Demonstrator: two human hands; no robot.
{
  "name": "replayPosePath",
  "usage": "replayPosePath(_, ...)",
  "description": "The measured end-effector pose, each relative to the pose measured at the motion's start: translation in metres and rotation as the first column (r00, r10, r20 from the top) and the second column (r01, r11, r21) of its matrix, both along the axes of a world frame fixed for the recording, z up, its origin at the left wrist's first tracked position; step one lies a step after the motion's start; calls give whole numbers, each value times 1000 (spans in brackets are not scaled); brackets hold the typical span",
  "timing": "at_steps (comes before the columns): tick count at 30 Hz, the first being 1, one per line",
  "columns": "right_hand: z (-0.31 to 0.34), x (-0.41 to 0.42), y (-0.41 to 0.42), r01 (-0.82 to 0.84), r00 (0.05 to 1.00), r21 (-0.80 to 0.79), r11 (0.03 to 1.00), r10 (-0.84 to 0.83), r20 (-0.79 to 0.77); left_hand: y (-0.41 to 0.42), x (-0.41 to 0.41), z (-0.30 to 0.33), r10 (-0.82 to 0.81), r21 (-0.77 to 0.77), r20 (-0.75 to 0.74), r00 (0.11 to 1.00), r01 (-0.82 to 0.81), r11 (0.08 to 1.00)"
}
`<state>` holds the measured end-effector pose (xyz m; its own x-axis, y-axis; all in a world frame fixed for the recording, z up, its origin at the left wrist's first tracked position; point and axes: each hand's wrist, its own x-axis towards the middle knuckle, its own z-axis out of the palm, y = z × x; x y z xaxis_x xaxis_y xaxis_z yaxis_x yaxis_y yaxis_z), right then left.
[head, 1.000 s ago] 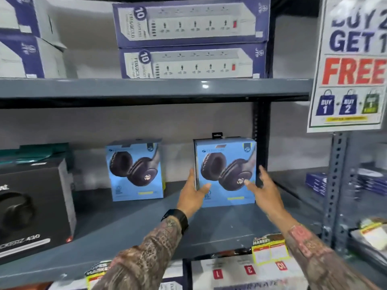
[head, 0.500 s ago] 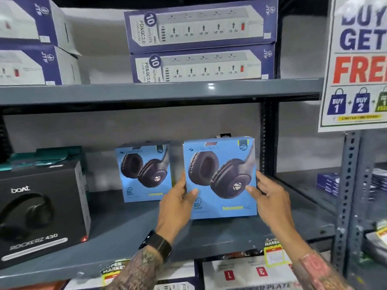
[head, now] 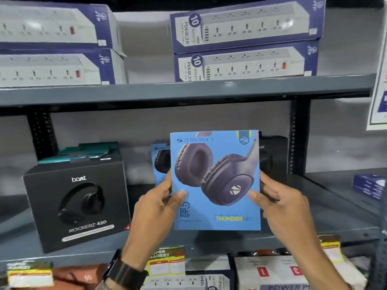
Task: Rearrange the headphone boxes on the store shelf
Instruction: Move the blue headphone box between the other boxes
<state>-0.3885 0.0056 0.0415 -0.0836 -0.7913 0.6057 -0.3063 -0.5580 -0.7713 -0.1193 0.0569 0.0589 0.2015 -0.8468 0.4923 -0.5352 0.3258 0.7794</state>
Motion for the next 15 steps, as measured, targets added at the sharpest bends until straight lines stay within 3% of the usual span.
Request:
replayPosePath(7,-2,39,-23,-20,1000,-13,1000,20,0,-22,32,-12,28,5,-23,999,-28,1000)
replayPosePath(15,-7,119,-94,12,997,94,996,-19,77,-99,54,-26,86,65,-355,931,-67,996)
